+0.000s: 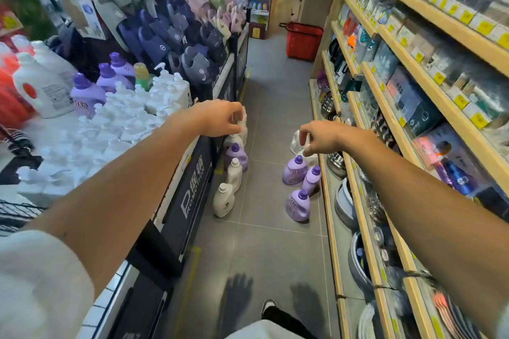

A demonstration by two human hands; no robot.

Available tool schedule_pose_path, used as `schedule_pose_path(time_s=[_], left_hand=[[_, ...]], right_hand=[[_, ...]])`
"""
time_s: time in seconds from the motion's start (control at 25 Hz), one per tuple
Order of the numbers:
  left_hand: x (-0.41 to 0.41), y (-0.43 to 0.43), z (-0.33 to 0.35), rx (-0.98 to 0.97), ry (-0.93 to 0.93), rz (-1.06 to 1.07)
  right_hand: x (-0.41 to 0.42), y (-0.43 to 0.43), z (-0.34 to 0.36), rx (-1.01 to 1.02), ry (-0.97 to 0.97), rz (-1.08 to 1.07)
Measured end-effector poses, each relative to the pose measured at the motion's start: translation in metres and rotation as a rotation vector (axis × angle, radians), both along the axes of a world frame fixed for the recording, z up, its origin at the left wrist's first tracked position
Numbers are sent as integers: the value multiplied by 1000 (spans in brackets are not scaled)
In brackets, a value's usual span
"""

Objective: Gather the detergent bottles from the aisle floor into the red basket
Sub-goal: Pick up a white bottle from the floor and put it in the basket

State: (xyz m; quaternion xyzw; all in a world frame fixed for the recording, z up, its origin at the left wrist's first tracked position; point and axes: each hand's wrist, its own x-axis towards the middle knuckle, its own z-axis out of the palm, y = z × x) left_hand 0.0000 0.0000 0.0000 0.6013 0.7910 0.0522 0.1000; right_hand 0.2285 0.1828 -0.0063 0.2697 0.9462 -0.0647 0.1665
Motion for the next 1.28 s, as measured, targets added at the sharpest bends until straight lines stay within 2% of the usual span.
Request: schedule_pose_path(time_s=[0.16, 0.28, 0.52, 0.72, 0.84, 1.04, 1.16, 1.28], left_hand=[[-24, 41, -20, -137, -2, 69], [-42, 84, -35, -147, -50, 97], [-70, 129, -95, -203, -123, 150], [-124, 131, -154, -318, -188, 265], [-164, 137, -188, -350, -248, 336], [-227, 173, -288, -421, -493, 471], [-246, 180, -348, -499, -644, 562], [-264, 190, -421, -463, -706, 696]], right_hand=[[-28, 44, -16, 22, 71, 22], [-52, 101, -27, -13, 85, 30], [-110, 184, -78, -111, -1, 73], [-186, 215, -139, -230, -158, 167], [-232, 223, -167, -281, -185, 214], [-277, 232, -244, -414, -124, 161], [-291, 247, -295, -450, -199, 141], [-322, 269, -371, -508, -256, 104]])
